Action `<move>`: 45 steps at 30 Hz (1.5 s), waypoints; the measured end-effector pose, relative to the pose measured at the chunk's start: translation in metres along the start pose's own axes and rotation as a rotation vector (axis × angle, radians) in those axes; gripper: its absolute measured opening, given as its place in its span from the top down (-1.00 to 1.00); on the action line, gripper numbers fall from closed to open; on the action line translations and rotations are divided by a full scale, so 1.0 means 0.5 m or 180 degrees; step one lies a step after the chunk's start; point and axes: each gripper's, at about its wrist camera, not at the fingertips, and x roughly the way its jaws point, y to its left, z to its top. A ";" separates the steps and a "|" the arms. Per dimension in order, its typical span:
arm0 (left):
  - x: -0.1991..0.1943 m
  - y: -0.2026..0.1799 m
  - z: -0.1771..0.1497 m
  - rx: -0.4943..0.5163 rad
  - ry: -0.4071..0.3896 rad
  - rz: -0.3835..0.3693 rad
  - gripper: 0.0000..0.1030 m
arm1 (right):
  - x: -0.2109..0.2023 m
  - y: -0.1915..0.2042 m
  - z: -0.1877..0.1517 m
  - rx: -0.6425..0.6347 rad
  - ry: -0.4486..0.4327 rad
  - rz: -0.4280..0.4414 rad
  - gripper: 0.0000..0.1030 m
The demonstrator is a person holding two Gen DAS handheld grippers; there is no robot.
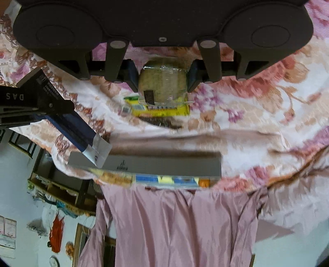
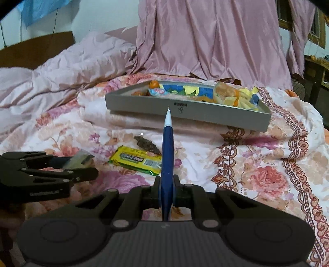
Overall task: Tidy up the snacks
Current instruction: 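Carry the round cake and the blue stick packet over the grey tray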
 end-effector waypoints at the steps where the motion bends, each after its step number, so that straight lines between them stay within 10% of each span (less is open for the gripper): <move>1: -0.009 -0.001 0.004 0.0009 -0.0035 0.0005 0.03 | -0.005 -0.001 0.001 0.0009 -0.0015 -0.0003 0.80; 27: -0.155 -0.049 0.110 0.0049 -0.0513 -0.0010 0.02 | -0.137 0.005 0.063 0.0043 -0.0541 0.0133 0.79; 45: -0.118 -0.040 0.188 0.0057 -0.0677 -0.0040 0.02 | -0.132 -0.016 0.110 0.0028 -0.0707 0.0094 0.79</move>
